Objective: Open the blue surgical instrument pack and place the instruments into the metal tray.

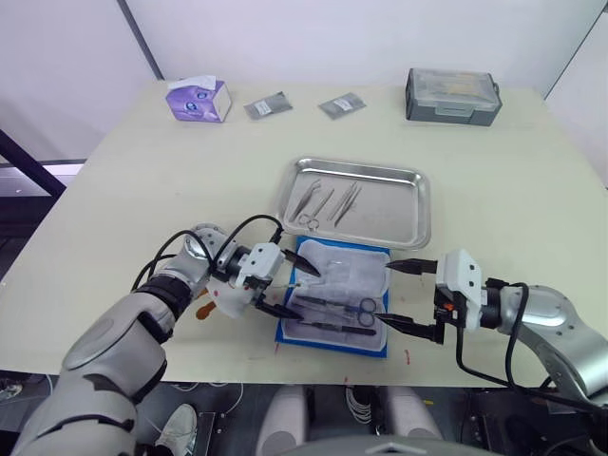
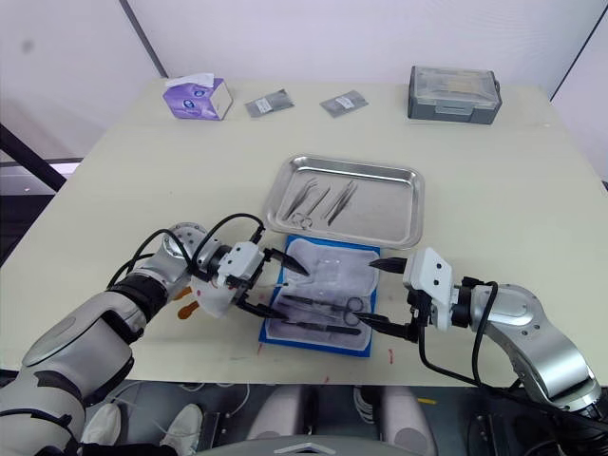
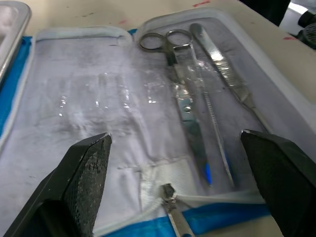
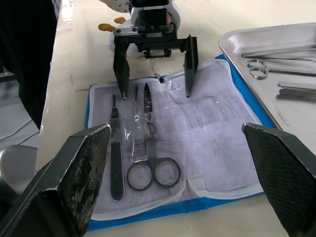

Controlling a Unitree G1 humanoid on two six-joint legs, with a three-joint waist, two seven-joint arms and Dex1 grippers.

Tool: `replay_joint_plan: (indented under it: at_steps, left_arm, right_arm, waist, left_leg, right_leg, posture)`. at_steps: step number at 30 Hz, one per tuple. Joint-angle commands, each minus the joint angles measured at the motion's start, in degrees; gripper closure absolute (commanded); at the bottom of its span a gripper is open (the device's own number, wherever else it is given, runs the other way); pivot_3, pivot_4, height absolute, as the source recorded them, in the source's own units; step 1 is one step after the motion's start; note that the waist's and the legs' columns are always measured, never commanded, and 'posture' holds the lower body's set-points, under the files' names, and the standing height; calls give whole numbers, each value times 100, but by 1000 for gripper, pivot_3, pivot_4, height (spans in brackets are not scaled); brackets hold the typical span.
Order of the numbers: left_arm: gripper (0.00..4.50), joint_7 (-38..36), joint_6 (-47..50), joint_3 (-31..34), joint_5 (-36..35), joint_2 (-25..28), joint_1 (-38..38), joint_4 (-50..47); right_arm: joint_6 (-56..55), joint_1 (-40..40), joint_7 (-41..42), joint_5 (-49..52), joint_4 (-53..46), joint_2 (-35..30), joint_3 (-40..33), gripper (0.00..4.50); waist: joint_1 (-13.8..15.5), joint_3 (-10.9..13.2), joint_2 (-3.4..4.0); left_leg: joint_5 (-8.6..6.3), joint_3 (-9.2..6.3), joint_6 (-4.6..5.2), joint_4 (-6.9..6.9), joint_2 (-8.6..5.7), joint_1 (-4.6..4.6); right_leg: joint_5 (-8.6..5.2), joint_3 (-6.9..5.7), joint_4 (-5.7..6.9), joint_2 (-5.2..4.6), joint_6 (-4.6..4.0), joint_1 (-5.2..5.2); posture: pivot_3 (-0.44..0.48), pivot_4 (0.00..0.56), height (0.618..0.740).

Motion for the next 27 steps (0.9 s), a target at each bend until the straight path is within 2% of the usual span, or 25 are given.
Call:
replay_joint_plan:
  at_steps: [1,7,14,19,27]
  left_arm:
    - [76,-293,-115,-285,-113,215,106,-166]
    - [76,-293,-225,-363,54,299,270,-142]
    - [76,-293,48,-86,-173,319,432,-510]
    - [76,-293,79,-160,-75,460,488,-533]
    - [76,-293,-29,-7,198,278,565,-235]
  right_arm:
    - [-148,-10,32,7,-82,44,-77,0]
    - [-149,3,21,48,-120,38,-128,0]
    - [-156,32,41,64,-120,11,-166,0]
    - [-139,3,48,79,-117,14,-168,0]
    - [-133,-46,127,118,-187,-22,-137,0]
  waist:
    - [3,3,-5]
    - [0,4,-6]
    - [0,4,-6]
    - [-5,5,-6]
    - [3,4,-6]
  left_leg:
    - [0,0,0,0,0,-1]
    - [0,0,0,0,0,1]
    - [0,-1,0,-1,1,0]
    - [0,0,1,-1,1,0]
    - [0,3,0,0,1,2]
  right_leg:
    - [0,0,0,0,0,0]
    - [0,3,0,-1,0,-2]
    - [0,5,-1,-1,0,-2]
    - [0,6,-1,-1,0,-3]
    - [0,6,0,-1,0,-3]
  posture:
    - [0,150,740]
    - [0,150,740]
    - [0,150,740]
    - [0,150,740]
    - [0,150,740]
